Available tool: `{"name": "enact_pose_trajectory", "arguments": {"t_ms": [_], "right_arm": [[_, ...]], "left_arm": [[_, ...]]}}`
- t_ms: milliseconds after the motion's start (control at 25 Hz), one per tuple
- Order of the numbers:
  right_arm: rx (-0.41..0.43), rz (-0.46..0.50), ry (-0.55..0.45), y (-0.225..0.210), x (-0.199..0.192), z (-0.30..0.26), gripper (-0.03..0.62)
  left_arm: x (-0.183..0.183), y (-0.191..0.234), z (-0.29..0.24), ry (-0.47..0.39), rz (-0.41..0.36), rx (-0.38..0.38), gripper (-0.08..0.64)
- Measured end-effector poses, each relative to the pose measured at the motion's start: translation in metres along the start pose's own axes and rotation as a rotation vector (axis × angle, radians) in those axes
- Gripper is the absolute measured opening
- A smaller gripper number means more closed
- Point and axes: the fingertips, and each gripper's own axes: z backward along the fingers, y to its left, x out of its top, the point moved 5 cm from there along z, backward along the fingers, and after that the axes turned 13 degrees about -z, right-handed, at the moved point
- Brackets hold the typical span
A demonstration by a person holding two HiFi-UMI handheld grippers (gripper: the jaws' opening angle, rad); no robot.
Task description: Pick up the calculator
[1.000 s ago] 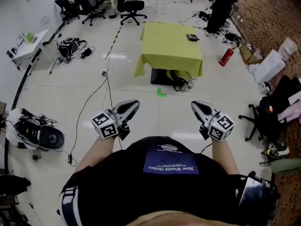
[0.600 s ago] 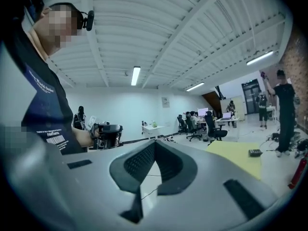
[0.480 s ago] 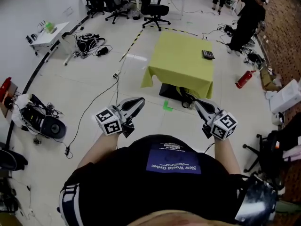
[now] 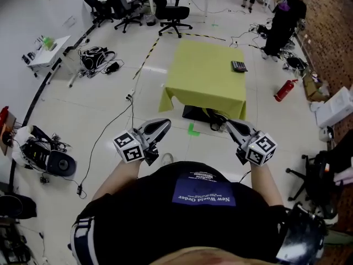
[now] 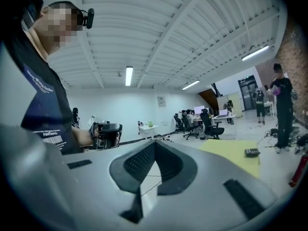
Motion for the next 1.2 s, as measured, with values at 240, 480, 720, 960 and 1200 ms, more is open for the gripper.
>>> {"name": "enact_pose_trajectory", "arguments": {"t_ms": [240,480,720,960,1200], "right_arm": [[-0.1,0.034,-0.012,-0.028,0.021,-0.052,-0.015],[-0.184,-0.006,-0.062,-0.062,0.056,-0.112,-0.015],[-0.244,-0.033,-0.082,-0.088,0.069,-0.175,-0.015],[-0.249,-0.045,-0.037,-0.128,0.082,-0.206,-0.015],[-0.188,-0.052,-0.024,-0.187,0.097,-0.224,-0.015]], "left_arm": [[0.004,0.086,-0.026,-0.019,0.01,-0.115,0.006],[0.028,0.181,-0.055,-0.007,0.008,-0.209,0.006],[0.035,0.268,-0.062,0.011,0.037,-0.25,0.006],[0.028,0.31,-0.09,0.007,0.073,-0.254,0.006],[0.015,0.336,-0.121,0.032,0.091,-0.183,0.006]]}}
